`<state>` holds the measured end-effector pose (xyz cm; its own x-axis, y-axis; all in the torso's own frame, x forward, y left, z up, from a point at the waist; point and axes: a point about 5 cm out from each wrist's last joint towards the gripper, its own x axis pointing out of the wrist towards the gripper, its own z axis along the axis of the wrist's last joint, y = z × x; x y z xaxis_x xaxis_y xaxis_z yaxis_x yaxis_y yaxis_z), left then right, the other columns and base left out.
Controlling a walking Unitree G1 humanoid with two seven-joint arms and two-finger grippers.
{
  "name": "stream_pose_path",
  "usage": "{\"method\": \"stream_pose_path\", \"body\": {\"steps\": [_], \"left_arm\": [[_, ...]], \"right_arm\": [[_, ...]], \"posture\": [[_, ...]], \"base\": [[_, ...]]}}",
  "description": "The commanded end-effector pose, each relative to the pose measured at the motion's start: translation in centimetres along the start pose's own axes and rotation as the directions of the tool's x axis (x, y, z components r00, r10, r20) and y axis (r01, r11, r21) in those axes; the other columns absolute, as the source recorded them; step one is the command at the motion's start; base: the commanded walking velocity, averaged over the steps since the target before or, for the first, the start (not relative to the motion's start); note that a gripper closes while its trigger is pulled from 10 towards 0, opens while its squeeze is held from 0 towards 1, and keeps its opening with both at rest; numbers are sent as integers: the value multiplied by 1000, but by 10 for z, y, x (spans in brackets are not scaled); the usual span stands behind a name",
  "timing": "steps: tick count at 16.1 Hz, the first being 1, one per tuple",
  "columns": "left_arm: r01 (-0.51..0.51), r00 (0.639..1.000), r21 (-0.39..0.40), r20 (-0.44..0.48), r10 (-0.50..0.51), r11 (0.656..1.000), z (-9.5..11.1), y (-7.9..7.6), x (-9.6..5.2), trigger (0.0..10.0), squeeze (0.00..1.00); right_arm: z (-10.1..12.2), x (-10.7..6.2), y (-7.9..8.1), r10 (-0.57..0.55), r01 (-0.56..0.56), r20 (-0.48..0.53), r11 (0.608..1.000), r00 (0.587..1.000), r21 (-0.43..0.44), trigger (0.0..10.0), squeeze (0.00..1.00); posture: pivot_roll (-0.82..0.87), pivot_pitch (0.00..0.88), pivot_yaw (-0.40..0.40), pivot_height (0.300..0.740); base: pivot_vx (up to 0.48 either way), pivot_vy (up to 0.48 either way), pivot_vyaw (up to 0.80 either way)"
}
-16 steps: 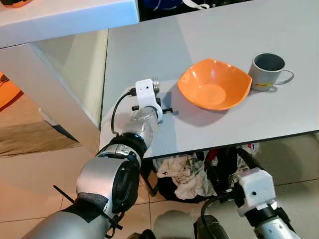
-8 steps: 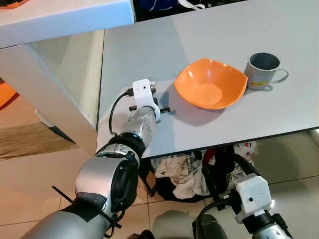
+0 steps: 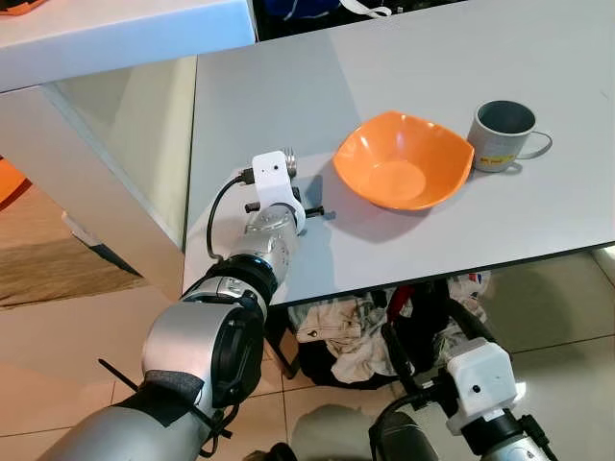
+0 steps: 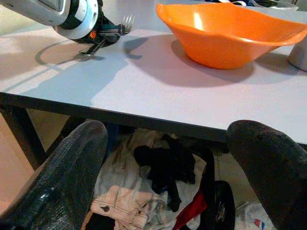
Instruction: Setting the table
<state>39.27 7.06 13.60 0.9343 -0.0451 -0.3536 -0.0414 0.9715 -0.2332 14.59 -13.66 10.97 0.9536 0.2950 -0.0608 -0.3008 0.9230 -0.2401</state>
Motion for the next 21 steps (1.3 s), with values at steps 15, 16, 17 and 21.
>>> {"method": "stream_pose_path", "body": {"steps": [15, 16, 17, 21], "left_arm": [[-70, 997, -6, -35, 69, 998, -8, 14, 1, 10000, 1000], [-74, 997, 0, -32, 74, 997, -8, 15, 1, 10000, 1000], [-78, 996, 2, -29, 78, 997, -7, 16, 1, 10000, 1000], [-84, 996, 8, -21, 84, 996, -3, 18, 1, 10000, 1000]], "right_arm": [[3, -8, 9, 9, -9, -3, 1000, 1000, 13, 10000, 0], [3, -6, 9, 12, -12, 0, 1000, 1000, 13, 10000, 0], [2, -5, 9, 15, -15, 2, 1000, 1000, 13, 10000, 0], [0, 1, 8, 22, -22, 9, 1000, 1000, 13, 10000, 0]], "posture": [[-443, 149, 182, 736], [-436, 144, 182, 736], [-432, 142, 182, 736], [-426, 125, 184, 736]], "base": [[0, 0, 0], [0, 0, 0], [0, 0, 0], [0, 0, 0]]}}
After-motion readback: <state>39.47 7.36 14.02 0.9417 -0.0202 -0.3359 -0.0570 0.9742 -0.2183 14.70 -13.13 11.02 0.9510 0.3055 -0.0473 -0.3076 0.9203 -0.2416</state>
